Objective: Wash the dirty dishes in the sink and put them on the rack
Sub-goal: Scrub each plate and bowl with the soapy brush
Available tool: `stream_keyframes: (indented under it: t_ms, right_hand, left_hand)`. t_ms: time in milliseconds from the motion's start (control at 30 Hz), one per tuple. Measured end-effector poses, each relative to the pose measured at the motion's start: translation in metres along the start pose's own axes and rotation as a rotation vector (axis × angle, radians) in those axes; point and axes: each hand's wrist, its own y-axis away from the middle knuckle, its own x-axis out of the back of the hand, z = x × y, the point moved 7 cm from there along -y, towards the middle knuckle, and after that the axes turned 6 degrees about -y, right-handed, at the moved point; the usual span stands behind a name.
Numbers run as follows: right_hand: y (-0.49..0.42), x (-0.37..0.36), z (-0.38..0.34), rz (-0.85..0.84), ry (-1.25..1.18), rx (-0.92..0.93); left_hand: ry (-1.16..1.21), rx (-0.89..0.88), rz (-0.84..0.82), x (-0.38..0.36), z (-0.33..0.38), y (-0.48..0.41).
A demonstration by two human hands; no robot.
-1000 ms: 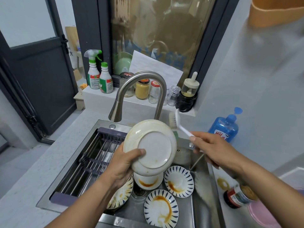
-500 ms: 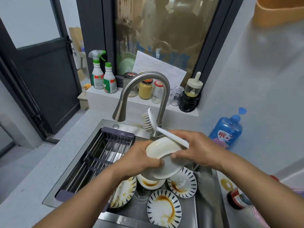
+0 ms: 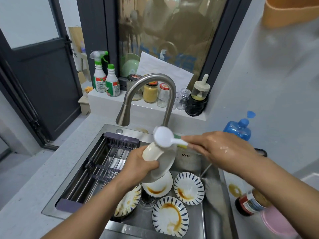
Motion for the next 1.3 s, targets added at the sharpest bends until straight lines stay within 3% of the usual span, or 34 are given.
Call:
stream_keyframes:
  t_ms: [167,400,567,667,767,867,1100,1200,1300]
  right_hand:
    - [0.005,-0.002,0.045,-0.008,-0.268,-0.135]
    - [0.003,0.001,0.011,-0.004,-0.081,-0.010]
    - [0.012,-0.019,0.056,0.004,-0.379,-0.163]
    - [0.014,-0.035,0.063,0.119,-0.704,-0.220]
    - [0.008,-0.044,0.057,0.226,-0.984,-0.314]
    - [-0.001,-0.049,0.045,0.237,-1.075,-0.317]
    - [-0.013,-0.050,0.033,0.148,-1.129,-0.277]
    - [-0.017,-0.048,0.029,0.083,-1.089,-0.205]
    - [-0.018,-0.040,0.017,-0.018,-0.958,-0.112]
  left_hand:
    - [0.136,-0.010,0.054,0.007,0.003,0.004]
    - [0.302,0.053,0.081,-0.004,-0.001,-0.001]
    - [0.589,0.088,0.092,0.001,0.000,0.001]
    - [0.733,0.080,0.070,-0.001,-0.002,0.001]
    - [0.845,0.096,-0.005,-0.013,0.000,0.002]
    - [0.897,0.068,-0.096,-0.021,0.007,0.005]
    - [0.795,0.067,-0.171,-0.015,0.009,0.013]
    - [0.486,0.046,-0.172,0.000,0.018,0.012]
    - [0.110,-0.050,-0.277,0.004,0.039,0.005]
